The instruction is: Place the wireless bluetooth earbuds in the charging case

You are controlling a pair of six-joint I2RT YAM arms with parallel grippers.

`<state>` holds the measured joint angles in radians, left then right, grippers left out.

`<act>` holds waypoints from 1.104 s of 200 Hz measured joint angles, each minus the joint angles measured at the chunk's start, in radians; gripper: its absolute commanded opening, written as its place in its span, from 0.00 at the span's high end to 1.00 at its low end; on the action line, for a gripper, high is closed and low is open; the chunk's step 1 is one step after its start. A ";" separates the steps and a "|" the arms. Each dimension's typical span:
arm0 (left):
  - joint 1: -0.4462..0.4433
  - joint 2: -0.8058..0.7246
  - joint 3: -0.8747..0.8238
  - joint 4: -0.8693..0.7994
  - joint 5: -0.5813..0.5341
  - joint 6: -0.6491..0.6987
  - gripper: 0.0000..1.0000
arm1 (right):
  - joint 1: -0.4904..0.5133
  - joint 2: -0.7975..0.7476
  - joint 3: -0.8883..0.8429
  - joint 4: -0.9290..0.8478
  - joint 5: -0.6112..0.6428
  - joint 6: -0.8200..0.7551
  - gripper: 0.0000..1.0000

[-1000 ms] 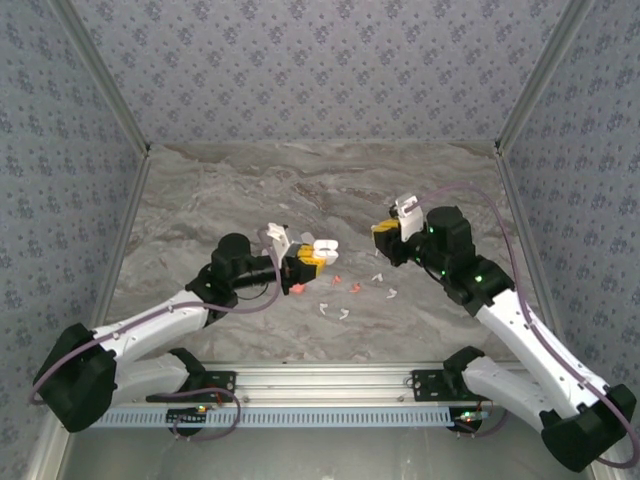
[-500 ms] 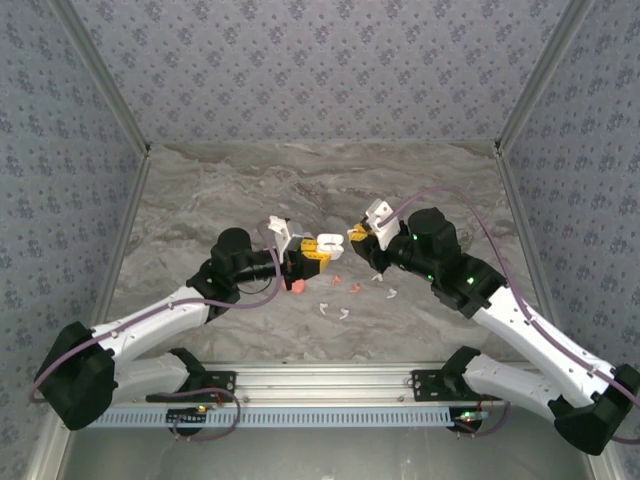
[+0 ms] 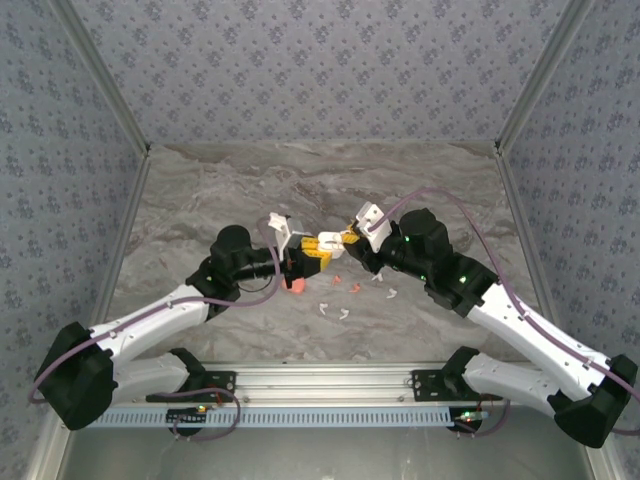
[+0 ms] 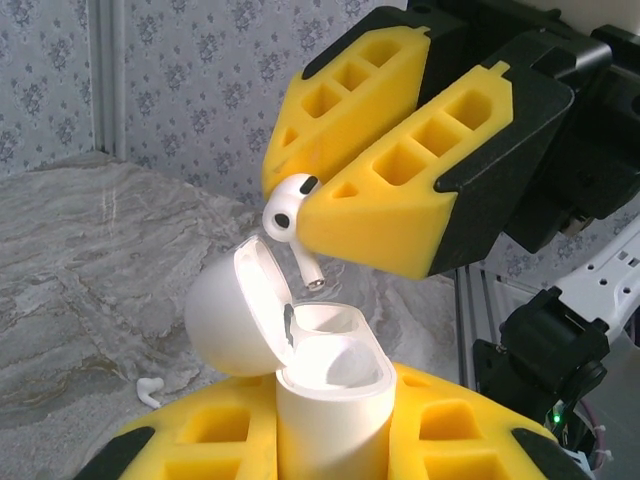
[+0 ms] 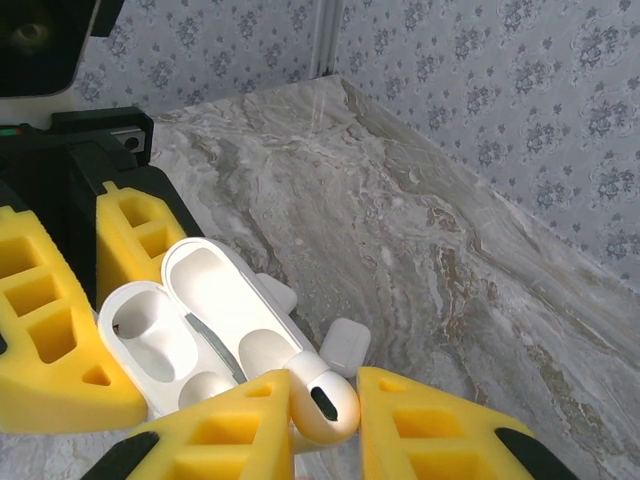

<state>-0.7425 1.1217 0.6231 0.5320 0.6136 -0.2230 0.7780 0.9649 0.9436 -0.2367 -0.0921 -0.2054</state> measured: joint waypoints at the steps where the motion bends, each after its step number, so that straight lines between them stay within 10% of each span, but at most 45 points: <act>1: 0.000 0.000 0.001 -0.001 0.000 0.000 1.00 | 0.000 0.000 0.000 0.001 0.000 0.000 0.78; 221: 0.000 0.000 0.004 -0.027 0.003 -0.026 1.00 | 0.015 -0.008 -0.049 0.031 -0.060 -0.013 0.70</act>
<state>-0.7429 1.1213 0.6273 0.5049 0.6167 -0.2489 0.7933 0.9573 0.8944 -0.2054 -0.1520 -0.2188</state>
